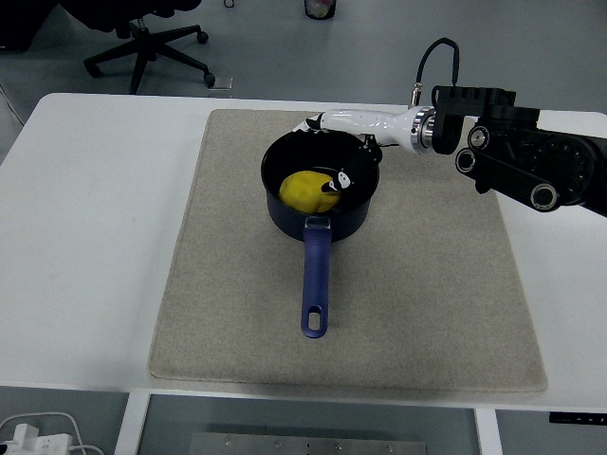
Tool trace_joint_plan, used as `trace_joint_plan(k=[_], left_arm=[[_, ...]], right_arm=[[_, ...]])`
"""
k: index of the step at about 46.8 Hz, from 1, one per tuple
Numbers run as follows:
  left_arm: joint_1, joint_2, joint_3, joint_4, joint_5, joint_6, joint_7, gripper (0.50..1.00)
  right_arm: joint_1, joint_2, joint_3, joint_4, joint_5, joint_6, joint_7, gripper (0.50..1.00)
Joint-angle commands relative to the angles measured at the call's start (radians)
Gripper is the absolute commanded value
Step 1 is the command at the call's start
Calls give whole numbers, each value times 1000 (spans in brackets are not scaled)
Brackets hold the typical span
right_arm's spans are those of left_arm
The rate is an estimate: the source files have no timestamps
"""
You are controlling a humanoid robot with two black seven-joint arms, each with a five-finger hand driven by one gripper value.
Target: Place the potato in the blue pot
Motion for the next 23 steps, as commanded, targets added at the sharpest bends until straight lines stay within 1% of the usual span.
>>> trace_joint_plan(k=[1,16,23], left_arm=[[0,0,0,0,0,0,0,996],[0,0,0,0,0,0,0,996],[0,0,0,0,0,0,0,996]], right_arm=[[-1,0,0,0,2,0,0,893],[5,-14,17,0,15,11,5,893],[0,-20,67,0,109,3,6,893]])
